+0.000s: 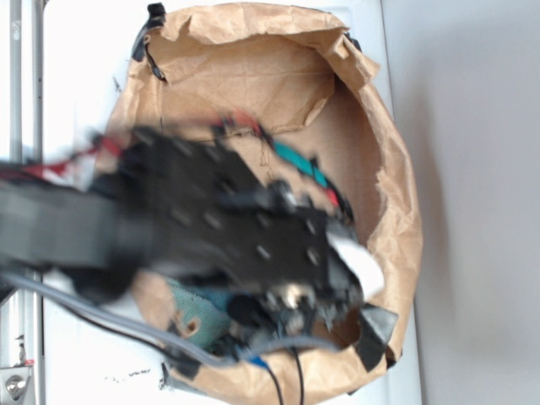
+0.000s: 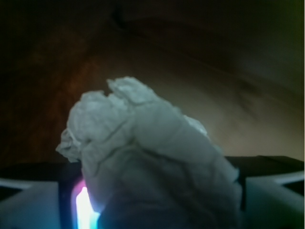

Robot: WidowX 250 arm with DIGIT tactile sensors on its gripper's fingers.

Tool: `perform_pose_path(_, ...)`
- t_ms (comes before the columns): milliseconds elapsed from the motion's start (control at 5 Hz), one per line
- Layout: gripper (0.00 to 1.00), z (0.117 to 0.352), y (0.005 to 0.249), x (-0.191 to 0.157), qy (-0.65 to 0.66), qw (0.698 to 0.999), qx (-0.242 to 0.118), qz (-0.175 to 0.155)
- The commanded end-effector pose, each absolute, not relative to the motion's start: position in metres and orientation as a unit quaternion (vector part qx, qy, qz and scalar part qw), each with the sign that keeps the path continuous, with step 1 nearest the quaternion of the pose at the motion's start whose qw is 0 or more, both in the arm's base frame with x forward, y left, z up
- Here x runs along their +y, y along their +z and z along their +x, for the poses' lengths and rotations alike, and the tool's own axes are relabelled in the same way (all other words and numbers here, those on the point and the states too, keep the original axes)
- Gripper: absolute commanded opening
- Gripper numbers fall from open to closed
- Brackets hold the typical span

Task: Grab the white paper.

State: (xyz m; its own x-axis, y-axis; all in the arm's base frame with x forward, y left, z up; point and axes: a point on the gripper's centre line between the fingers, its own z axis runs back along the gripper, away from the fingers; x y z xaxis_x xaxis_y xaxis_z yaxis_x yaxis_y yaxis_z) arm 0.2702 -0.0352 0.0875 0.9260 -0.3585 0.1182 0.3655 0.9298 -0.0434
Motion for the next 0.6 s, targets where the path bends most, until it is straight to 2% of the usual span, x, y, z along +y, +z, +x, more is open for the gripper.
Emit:
perform_pose_path(0, 0.00, 0.243, 0.151, 0.013, -0.055, 0.997, -0.062, 0.008)
perform_pose_path(200, 0.00, 0.235, 0.166, 0.037, -0.056, 0.997, -0.045, -0.015)
perform_pose_path(400, 0.00, 0.242, 0.157, 0.034, -0.067, 0.998, -0.021, 0.001)
